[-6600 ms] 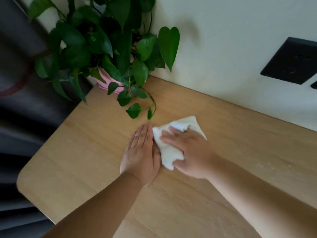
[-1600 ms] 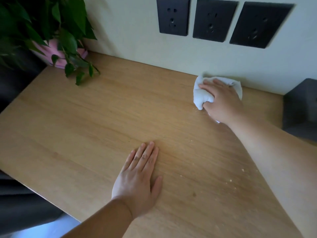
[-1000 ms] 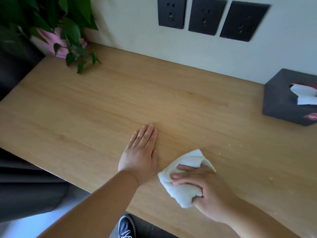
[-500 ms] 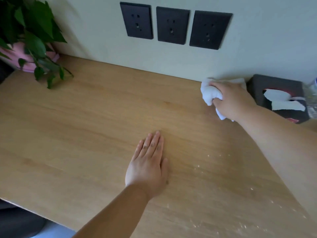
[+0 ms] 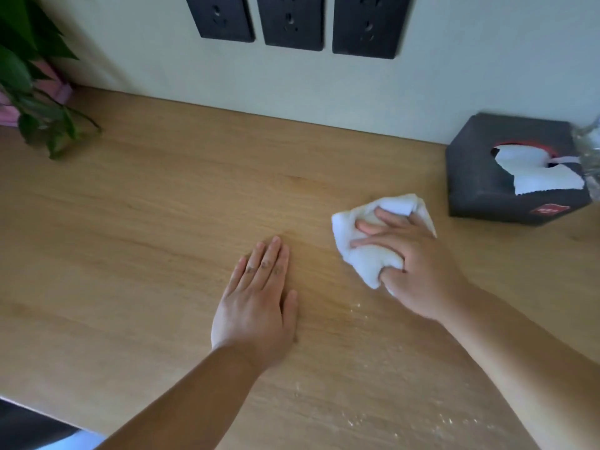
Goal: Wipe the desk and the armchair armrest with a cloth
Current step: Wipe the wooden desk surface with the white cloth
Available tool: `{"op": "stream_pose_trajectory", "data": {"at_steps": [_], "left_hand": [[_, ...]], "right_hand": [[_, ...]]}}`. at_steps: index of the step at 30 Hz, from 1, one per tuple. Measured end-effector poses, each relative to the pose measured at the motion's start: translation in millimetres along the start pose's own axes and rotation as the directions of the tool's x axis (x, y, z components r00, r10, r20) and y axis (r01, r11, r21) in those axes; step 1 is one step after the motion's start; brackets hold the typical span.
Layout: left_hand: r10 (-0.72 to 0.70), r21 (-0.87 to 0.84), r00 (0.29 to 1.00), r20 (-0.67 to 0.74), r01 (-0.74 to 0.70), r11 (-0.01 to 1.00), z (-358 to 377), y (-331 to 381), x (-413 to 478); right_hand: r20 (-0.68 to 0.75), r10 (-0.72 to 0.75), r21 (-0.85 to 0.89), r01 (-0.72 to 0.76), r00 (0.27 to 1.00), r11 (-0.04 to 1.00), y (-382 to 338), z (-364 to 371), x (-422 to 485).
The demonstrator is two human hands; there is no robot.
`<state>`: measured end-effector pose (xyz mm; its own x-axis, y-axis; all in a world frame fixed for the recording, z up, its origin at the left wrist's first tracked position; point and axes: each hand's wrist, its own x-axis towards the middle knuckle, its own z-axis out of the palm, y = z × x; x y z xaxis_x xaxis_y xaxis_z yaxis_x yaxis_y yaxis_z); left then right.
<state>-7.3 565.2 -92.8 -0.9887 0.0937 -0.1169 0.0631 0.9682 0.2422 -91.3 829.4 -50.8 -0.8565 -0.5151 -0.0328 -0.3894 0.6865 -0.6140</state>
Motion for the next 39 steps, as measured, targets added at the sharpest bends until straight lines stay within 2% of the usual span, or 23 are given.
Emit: {"op": "stream_pose_trajectory", "data": {"at_steps": [3, 7, 9, 12, 14, 17, 21, 27, 33, 35, 37, 39], "left_hand": [[-0.005, 0.005, 1.000, -0.008, 0.005, 1.000, 1, -1, 1], [0.001, -0.008, 1.000, -0.031, -0.001, 1.000, 1, 1, 0], [0.000, -0.015, 0.999, -0.041, 0.000, 1.000, 0, 1, -1], [-0.003, -0.040, 0.998, -0.066, 0.000, 0.999, -2, 1, -2], [0.000, -0.094, 0.997, -0.084, -0.008, 0.996, -3, 2, -2], [-0.002, -0.160, 0.995, -0.096, -0.014, 0.987, -6, 2, -5], [0.023, -0.290, 0.994, -0.107, -0.053, 0.955, -13, 2, -13], [0.177, -0.302, 0.984, -0.008, -0.171, 0.938, -11, -35, -72], [0.141, -0.285, 0.988, -0.064, -0.153, 0.946, -17, -88, -118], [0.106, -0.346, 0.985, -0.134, -0.146, 0.927, -18, -91, -120], [0.012, -0.475, 0.978, -0.209, -0.112, 0.873, -19, -95, -119], [-0.080, -0.586, 0.964, -0.252, -0.086, 0.806, -19, -100, -119]], "right_hand": [[0.037, 0.022, 0.079, -0.025, 0.999, 0.997, -24, 35, -65], [0.048, -0.090, 0.140, 0.083, 0.995, 0.987, -48, 66, -127], [0.032, -0.096, 0.148, 0.091, 0.995, 0.985, -54, 71, -138], [-0.062, 0.096, 0.298, -0.073, 0.993, 0.952, -58, 53, -135], [-0.159, 0.218, 0.320, -0.159, 0.963, 0.934, -57, 31, -127], [-0.246, 0.323, 0.217, -0.272, 0.914, 0.937, -45, 7, -119], [-0.160, 0.444, 0.055, -0.441, 0.882, 0.896, -33, 33, -138], [-0.277, 0.458, 0.116, -0.443, 0.845, 0.889, -67, 88, -204], [-0.454, 0.493, 0.203, -0.452, 0.743, 0.869, -135, 145, -186], [-0.413, 0.441, 0.121, -0.432, 0.797, 0.894, -164, 163, -150], [-0.251, 0.402, -0.118, -0.440, 0.881, 0.890, -187, 179, -106], [-0.117, 0.372, -0.328, -0.389, 0.921, 0.861, -200, 191, -72]]}}
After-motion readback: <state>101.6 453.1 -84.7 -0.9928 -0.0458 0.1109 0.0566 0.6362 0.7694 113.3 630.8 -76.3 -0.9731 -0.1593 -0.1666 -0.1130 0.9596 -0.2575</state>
